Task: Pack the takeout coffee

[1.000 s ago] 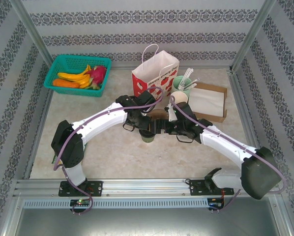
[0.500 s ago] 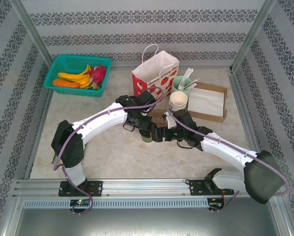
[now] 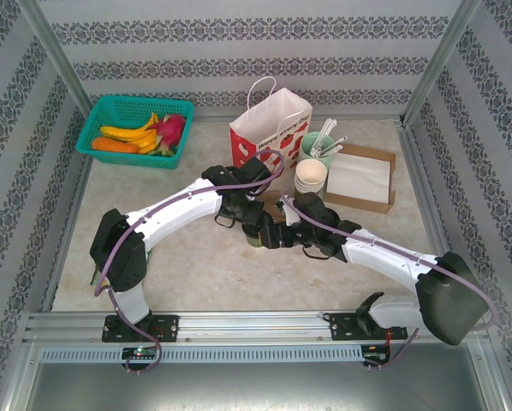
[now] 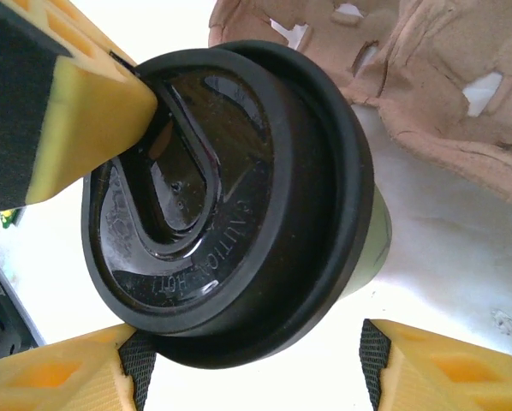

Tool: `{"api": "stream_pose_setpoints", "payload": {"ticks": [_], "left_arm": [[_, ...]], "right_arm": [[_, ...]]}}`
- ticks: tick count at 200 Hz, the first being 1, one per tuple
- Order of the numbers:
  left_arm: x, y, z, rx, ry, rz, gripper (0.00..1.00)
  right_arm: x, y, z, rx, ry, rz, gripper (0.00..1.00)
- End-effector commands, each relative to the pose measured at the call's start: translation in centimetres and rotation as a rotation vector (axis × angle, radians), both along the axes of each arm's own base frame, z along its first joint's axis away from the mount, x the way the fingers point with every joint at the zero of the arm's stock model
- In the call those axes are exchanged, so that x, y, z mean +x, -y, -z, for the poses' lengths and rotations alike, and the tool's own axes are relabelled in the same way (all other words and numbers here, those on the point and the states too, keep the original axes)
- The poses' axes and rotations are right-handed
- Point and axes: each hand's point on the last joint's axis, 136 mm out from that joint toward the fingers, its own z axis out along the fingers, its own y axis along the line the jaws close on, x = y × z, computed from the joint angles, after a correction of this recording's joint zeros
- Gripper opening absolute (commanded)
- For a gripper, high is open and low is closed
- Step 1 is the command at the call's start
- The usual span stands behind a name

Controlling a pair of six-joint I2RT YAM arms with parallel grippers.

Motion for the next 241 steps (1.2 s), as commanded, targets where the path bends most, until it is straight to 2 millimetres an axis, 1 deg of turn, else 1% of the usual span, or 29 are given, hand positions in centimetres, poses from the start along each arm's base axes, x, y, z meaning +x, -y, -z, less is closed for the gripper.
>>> {"api": "stream_pose_setpoints", "payload": {"ticks": [1,13,32,42,58,76,107,132,140,164,199,214,228,241], "left_arm": [[-2.7,0.1,4.8,0.033,-0.164,-0.026,0.00],[-3.2,-0.1,5.8,0.037,-0.187,-0.038,0.00],[-3.9,-0.6,7.9,0.031,-0.191,-0.071,0.00],[-4.1,-1.0,8.2,0.048,-0.201,-0.080,0.00],[-3.5,-1.2,7.4,0.072,-0.173,-0.069,0.00],[-2.5,-1.2,6.0,0.085,-0.124,-0.062,0.00],[-1.8,-0.9,4.2,0.082,-0.096,-0.054,0.00],[-1.5,-0.9,3.5,0.084,-0.078,-0.051,0.00],[-1.4,-0.9,3.3,0.086,-0.074,-0.052,0.00],[-1.4,-1.0,3.3,0.089,-0.075,-0.055,0.00],[-1.3,-0.8,3.0,0.083,-0.073,-0.047,0.00],[-1.3,-0.7,2.9,0.083,-0.072,-0.042,0.00],[-1.3,-0.6,2.9,0.077,-0.074,-0.038,0.00],[-1.3,-0.4,3.1,0.072,-0.082,-0.036,0.00]], "right_arm": [[-0.9,3.1,5.9,-0.179,-0.114,0.101,0.65],[-1.0,3.2,6.5,-0.187,-0.133,0.114,0.64],[-1.0,3.2,6.6,-0.180,-0.130,0.115,0.62],[-1.0,3.1,6.5,-0.178,-0.129,0.111,0.62],[-0.9,2.8,6.1,-0.161,-0.128,0.103,0.62],[-0.6,2.1,4.9,-0.128,-0.119,0.089,0.62],[0.5,0.8,1.4,-0.023,-0.084,0.083,0.63],[1.6,1.1,-0.9,0.093,-0.105,0.139,0.63],[2.1,1.5,-1.6,0.118,-0.106,0.170,0.62],[3.0,2.5,-2.0,0.139,-0.142,0.229,0.55],[3.2,2.1,-2.0,0.162,-0.166,0.231,0.48],[3.7,2.5,-2.0,0.151,-0.166,0.268,0.46],[4.0,3.0,-1.7,0.127,-0.165,0.305,0.43],[3.9,3.2,-1.0,0.102,-0.182,0.312,0.41]]}}
